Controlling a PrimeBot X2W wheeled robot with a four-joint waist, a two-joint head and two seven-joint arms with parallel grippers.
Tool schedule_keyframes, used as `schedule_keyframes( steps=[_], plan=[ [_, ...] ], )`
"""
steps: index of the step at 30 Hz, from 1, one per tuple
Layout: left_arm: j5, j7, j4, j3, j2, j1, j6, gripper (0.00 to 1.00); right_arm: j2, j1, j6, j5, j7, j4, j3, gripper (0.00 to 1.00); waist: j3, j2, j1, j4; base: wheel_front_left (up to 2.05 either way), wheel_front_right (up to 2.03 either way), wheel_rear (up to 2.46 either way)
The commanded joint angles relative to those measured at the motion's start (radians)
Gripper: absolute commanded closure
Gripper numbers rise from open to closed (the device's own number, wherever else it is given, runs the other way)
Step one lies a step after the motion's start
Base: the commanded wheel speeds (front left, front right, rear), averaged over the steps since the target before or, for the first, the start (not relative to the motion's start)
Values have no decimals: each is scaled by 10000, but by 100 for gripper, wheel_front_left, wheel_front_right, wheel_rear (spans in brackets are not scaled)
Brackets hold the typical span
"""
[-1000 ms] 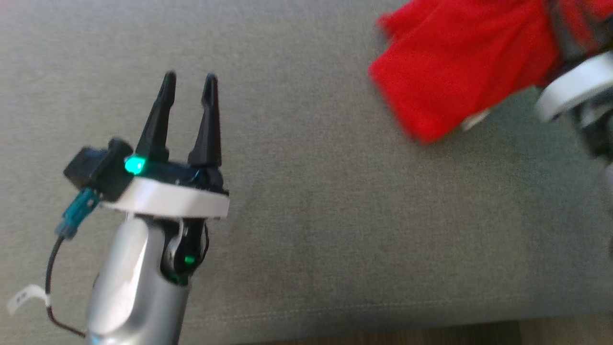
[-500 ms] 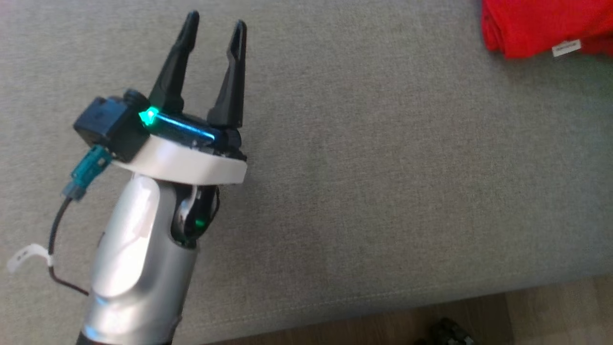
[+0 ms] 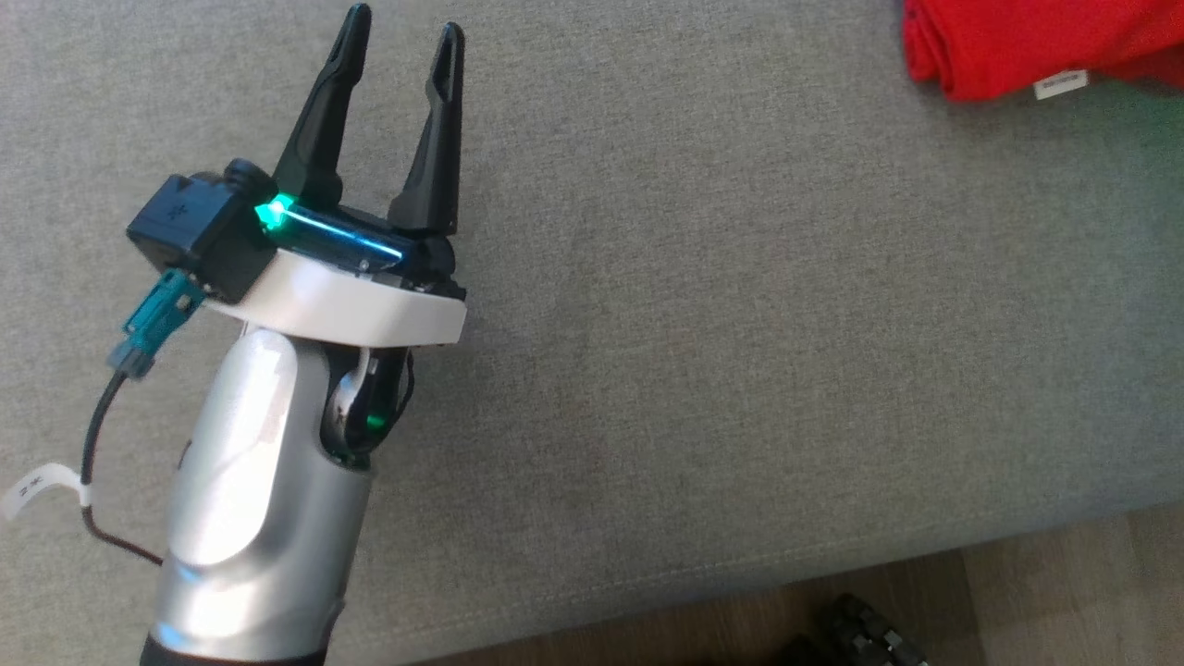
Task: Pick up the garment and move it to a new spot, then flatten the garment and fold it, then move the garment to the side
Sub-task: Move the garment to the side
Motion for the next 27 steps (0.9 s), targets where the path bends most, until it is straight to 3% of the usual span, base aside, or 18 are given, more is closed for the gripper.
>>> schedule_keyframes(
  steps=[1, 12, 27],
  plan=[
    [36, -51, -314, 381, 116, -51, -49, 0, -56, -27, 21, 114, 62, -254, -38, 0, -65, 0, 0, -8, 0, 0, 0],
    [-301, -51, -282, 589, 116, 273, 10, 0, 217, 139, 21, 152, -68, -967, 38, 0, -986, 0, 0, 325, 0, 0, 0],
    [-967, -51, -669, 1396, 116, 2276, 554, 0, 2273, 3122, 21, 535, -1135, -3820, 468, 0, -3256, 0, 0, 1396, 0, 0, 0]
  ],
)
